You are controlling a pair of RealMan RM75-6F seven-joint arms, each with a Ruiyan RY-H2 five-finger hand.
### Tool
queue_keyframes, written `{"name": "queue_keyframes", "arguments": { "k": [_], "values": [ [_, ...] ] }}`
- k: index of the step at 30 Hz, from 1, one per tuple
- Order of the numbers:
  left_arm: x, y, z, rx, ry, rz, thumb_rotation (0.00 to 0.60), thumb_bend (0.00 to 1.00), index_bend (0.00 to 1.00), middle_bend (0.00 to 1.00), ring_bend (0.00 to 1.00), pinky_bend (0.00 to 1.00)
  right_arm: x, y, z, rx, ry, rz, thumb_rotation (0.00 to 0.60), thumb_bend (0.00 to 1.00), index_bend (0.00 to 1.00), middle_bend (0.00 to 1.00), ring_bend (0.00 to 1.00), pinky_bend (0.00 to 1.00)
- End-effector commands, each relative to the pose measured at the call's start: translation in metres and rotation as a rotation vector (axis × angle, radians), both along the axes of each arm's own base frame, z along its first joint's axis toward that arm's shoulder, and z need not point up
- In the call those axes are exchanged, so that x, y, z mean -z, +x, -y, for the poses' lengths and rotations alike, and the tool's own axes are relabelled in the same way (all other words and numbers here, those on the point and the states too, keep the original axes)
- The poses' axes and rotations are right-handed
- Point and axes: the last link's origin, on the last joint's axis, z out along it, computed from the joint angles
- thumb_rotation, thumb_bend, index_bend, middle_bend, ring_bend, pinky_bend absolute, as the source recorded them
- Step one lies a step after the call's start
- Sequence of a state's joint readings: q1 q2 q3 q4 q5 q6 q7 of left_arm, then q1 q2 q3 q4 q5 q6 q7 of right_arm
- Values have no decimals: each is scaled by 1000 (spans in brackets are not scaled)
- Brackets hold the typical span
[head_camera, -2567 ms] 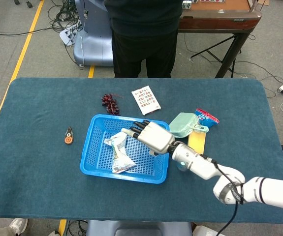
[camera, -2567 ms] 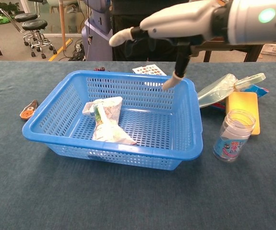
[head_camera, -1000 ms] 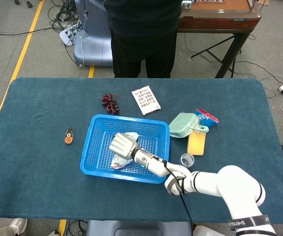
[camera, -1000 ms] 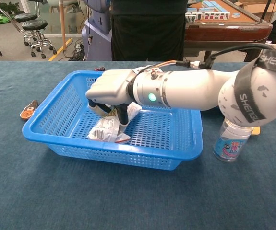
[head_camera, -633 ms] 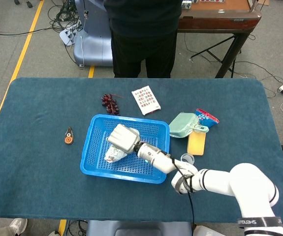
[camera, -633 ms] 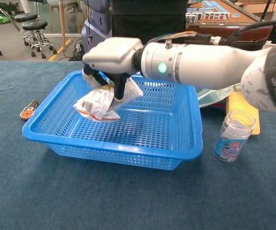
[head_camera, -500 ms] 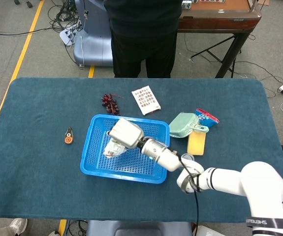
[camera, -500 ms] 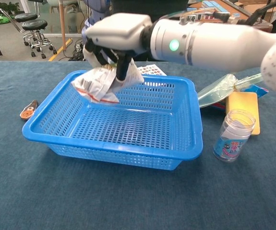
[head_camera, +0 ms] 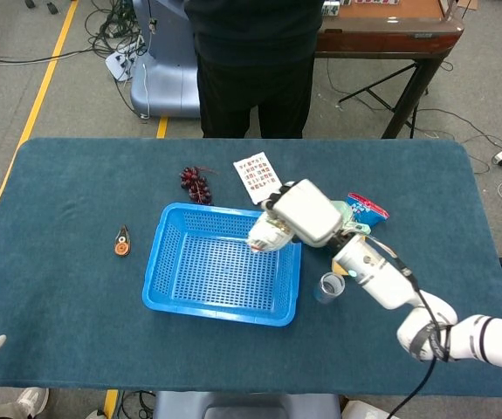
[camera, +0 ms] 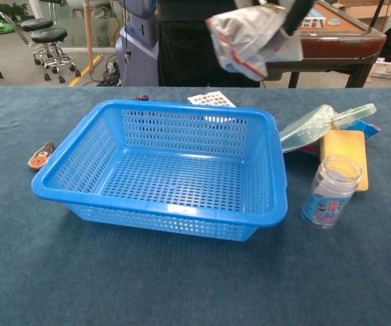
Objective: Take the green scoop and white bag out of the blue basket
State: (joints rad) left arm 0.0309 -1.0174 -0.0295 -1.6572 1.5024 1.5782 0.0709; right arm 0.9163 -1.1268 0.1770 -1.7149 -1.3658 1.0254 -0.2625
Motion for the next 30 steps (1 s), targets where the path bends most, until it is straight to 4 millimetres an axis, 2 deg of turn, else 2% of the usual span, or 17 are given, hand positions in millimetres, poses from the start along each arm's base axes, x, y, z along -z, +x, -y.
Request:
{"name": "queue_keyframes", "arguments": {
  "k": [1, 3, 7, 13, 20, 24, 26, 30],
  "values": [
    [3, 0, -1, 1, -8, 1, 600, 149, 189, 143, 152, 156, -13, -32, -3, 72, -13, -13, 600, 351, 658, 586, 571, 710],
    [4, 1, -3, 5, -14, 4, 600, 149, 189, 143, 153, 156, -14, -45, -1, 107, -15, -35, 600, 351, 658, 586, 571, 710],
    [7, 1, -4, 6, -20, 2, 600, 149, 189, 143, 153, 156, -14, -59, 10, 159, -30, -43, 600, 350, 658, 582, 571, 710],
    [7, 2, -4, 9, -20, 2, 600, 149, 189, 143, 153, 156, -1, -56, 40, 185, -55, -90, 600, 350, 658, 560, 571, 710],
    [6, -1, 1, -12, -15, 1, 600, 149, 189, 143, 152, 156, 30, -52, 76, 290, -68, -122, 600, 346, 627, 508, 535, 710],
    [3, -3, 3, -20, -7, -3, 600, 149, 189, 143, 152, 156, 46, -51, 88, 330, -65, -152, 600, 339, 540, 471, 498, 696],
    [3, -3, 4, -21, -7, -5, 600, 149, 189, 143, 152, 156, 53, -50, 92, 351, -62, -164, 600, 328, 448, 428, 452, 669],
    [3, -2, 4, -20, -7, -5, 600, 149, 189, 143, 152, 156, 59, -50, 97, 397, -43, -166, 600, 287, 221, 301, 320, 552]
  ]
}}
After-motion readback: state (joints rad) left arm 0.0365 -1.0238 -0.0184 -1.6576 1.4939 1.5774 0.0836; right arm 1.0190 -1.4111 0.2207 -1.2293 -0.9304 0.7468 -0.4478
